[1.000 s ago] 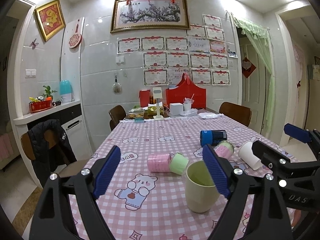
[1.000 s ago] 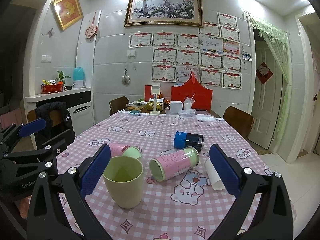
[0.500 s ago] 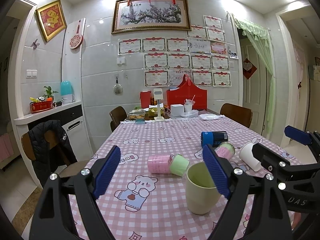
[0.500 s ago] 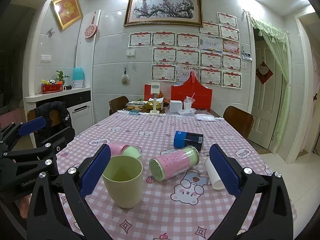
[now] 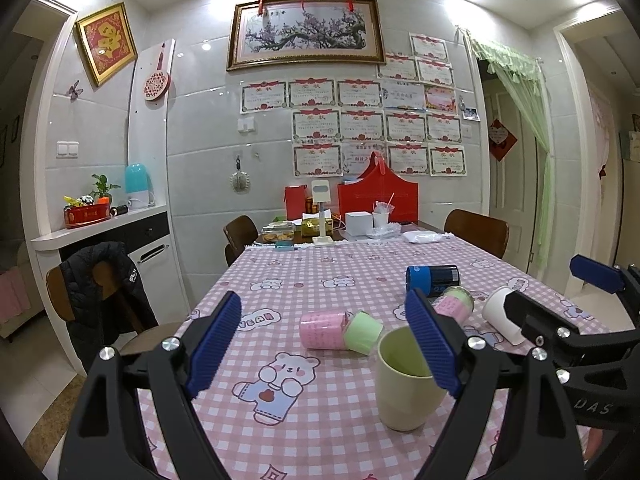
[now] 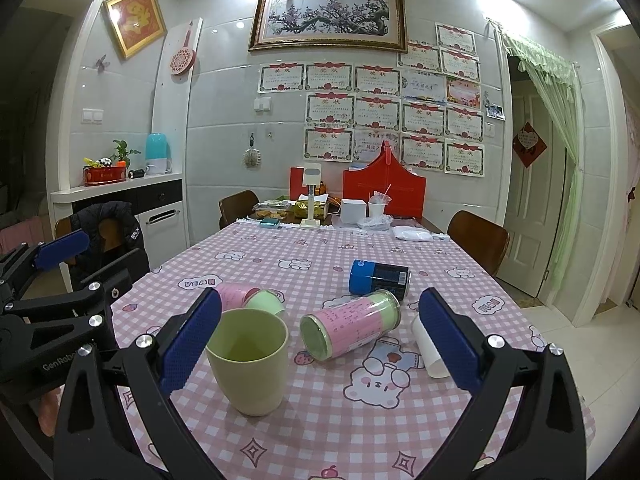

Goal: Flip cup upside down

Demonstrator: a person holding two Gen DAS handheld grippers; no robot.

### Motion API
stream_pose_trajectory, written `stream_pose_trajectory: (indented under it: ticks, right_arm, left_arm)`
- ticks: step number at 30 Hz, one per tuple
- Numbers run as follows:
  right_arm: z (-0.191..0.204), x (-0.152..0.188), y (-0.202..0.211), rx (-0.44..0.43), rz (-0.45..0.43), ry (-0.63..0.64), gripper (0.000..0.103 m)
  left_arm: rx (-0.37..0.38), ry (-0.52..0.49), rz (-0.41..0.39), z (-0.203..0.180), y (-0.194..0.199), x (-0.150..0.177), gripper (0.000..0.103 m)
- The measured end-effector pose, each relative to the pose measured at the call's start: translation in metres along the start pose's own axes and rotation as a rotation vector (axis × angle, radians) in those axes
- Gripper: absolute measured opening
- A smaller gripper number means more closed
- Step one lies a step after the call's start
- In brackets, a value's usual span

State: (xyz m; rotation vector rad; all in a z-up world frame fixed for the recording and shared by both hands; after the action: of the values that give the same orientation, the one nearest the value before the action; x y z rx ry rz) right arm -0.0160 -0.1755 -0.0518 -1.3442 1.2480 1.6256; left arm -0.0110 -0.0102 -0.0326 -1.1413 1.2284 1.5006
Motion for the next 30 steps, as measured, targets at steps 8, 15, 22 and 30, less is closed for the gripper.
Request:
stream_pose_trajectory:
  ticks: [8, 15, 22, 30]
  right_arm:
    - [0.0014, 0.0014, -0.0011, -0.002, 0.002, -0.003, 0.095]
    - [0.0013, 0.0022, -0.001, 0.0, 0.002, -0.003, 0.095]
    - [0.0012, 0.0021, -0.0011, 0.0, 0.002, -0.003, 0.095]
    - [0.0014, 0.0022, -0.0012, 0.0, 0.003, -0.003, 0.095]
  left_arm:
    - [-0.006, -0.003, -0.005, -0.0001, 0.0006, 0.0006, 0.083]
    - [-0.01, -0.007, -0.01, -0.001, 0.0013, 0.0013, 0.083]
    - [-0.01, -0.006, -0.01, -0.001, 0.0011, 0.0016, 0.083]
    - [-0.011, -0.008, -0.011, -0.0009, 0.0014, 0.0016, 0.083]
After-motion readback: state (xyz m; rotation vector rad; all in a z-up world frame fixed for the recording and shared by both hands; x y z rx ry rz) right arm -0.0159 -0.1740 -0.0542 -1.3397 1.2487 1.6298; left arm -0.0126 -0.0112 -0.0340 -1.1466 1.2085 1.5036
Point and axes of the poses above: each gripper's, at about its wrist camera, not at the fingertips, and y roughly against the way its jaws point, z to its left, x to its underside, the point moved 4 cm from there along -y, roughly the way its jaws point, and after that the axes turned 13 degrees about -x, right-handed, at the moved point
